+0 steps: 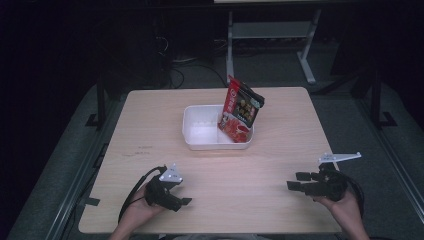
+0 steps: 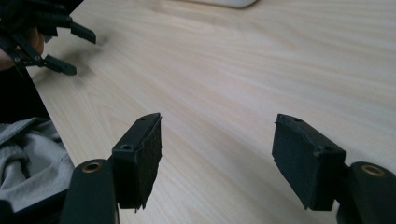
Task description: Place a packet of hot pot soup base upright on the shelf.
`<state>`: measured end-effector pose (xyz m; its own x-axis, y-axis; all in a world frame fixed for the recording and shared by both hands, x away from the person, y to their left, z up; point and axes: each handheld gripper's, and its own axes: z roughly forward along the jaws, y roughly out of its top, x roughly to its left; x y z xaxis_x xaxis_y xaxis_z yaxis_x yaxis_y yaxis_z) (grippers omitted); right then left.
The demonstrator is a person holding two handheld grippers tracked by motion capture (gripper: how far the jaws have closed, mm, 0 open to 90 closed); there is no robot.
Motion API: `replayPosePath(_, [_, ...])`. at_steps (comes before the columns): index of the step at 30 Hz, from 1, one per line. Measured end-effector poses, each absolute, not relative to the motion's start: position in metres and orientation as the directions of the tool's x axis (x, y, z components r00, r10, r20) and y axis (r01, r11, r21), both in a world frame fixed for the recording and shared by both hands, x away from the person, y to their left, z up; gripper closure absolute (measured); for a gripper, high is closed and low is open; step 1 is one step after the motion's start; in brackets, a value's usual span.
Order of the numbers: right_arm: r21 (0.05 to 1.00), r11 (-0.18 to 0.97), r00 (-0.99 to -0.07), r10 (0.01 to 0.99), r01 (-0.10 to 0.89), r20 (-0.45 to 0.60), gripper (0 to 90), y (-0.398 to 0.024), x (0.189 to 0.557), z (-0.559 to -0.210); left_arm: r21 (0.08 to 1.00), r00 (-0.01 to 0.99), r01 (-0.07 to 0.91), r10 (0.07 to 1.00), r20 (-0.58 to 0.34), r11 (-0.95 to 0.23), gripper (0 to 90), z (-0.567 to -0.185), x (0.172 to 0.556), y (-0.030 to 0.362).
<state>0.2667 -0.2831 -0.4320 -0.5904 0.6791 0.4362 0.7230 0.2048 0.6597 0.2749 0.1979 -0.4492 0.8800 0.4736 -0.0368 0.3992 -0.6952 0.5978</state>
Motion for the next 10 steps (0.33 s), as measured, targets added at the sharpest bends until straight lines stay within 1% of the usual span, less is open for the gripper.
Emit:
replayPosePath(7, [0.667, 0.214, -0.603, 0.674, 0.713, 0.428, 30.6, -0.277, 0.252, -0.440, 0.597, 0.881, 0.397, 0.471, -0.036, -0.697, 25.2, -0.450, 0.275, 0.197])
replayPosePath(10, [0.665, 0.233, -0.607, 0.682, 0.709, 0.408, 28.6, -0.273, 0.245, -0.447, 0.595, 0.882, 0.396, 0.470, -0.036, -0.699, 25.2, -0.451, 0.275, 0.197])
